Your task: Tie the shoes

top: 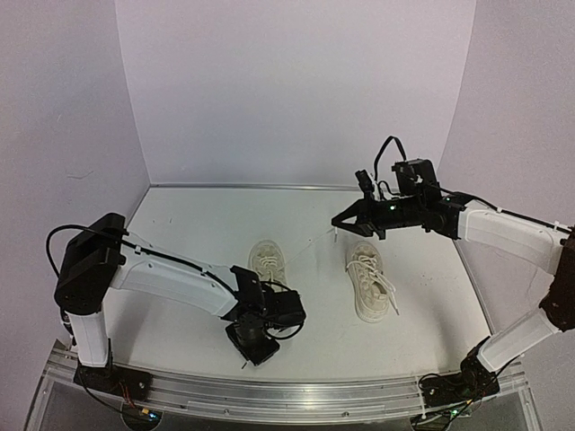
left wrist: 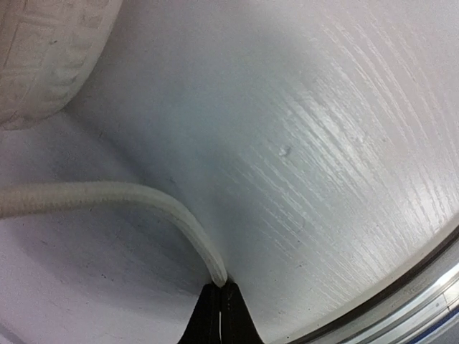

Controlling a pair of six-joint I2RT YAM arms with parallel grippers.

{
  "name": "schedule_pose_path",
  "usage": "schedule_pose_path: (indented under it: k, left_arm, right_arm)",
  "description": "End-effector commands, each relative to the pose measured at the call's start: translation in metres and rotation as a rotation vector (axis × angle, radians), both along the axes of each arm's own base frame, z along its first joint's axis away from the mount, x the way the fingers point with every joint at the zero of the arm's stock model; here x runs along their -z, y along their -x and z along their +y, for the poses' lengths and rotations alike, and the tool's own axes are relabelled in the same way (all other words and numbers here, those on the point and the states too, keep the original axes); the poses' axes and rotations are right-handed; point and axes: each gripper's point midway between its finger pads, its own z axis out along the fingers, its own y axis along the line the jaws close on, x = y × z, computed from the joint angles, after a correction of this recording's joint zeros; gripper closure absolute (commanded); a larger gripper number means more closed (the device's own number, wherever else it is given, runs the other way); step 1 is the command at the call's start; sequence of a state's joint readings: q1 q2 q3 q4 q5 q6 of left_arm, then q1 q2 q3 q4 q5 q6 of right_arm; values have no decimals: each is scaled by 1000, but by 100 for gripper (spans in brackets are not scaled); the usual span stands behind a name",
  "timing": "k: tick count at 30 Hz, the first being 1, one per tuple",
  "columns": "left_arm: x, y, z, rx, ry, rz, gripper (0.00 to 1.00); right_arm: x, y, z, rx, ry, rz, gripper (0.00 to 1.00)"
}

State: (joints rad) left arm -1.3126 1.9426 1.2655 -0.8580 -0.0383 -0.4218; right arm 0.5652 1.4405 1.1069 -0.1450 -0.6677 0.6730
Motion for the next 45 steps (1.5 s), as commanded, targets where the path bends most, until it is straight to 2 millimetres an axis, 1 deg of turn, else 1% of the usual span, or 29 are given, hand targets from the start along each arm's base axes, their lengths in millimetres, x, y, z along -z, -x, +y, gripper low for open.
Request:
schedule_pose_path:
  k: [1,3,7,9,12,14,16,18,20,22,26,30,33,35,40,45]
  left_arm:
    - [-17,8,-3,-103,126,115,100]
    - [-42,-7,-2,-161,184,85,100]
    - [-104,-46,5,-248,289,-23,100]
    - [-138,-70,7,-289,347,-101,100]
    - [-188,-99,7,-326,429,-199,100]
    - [-224,-119,10,-359,486,-267,100]
    - [-259,-138,19,-398,543,-331,100]
    - [-288,-154,30,-442,614,-369,100]
    - [-309,-170,45,-492,669,-400,100]
    - [-319,-180,59,-522,687,-422,100]
    - [-329,-187,76,-548,697,-442,100]
    - [-339,-193,90,-579,729,-454,100]
    - [-341,-198,100,-595,745,-444,100]
    - [-338,-201,103,-597,739,-436,100]
    - [-329,-201,98,-573,727,-400,100]
    - [-323,-198,99,-578,737,-384,100]
  right_arm:
    - [-20,-1,-6,14,-11,-61,100]
    - [-20,0,-6,12,-10,-60,100]
    - [-19,0,-6,9,-12,-55,100]
    - [-21,0,-7,10,-13,-59,100]
    - [-29,0,-8,20,-21,-78,100]
    - [-41,0,-12,31,-30,-103,100]
    - [-50,-2,-17,45,-38,-121,100]
    - [-57,-3,-23,60,-42,-130,100]
    - [-59,-3,-27,69,-39,-131,100]
    - [-58,0,-30,67,-37,-123,100]
    - [-57,9,-29,36,-49,-113,100]
    - [-68,15,-23,-15,-78,-118,100]
    - [-80,16,-16,-56,-102,-135,100]
    - [-87,18,-13,-86,-118,-143,100]
    - [-104,25,-8,-150,-152,-175,100]
    - [-112,30,0,-202,-173,-206,100]
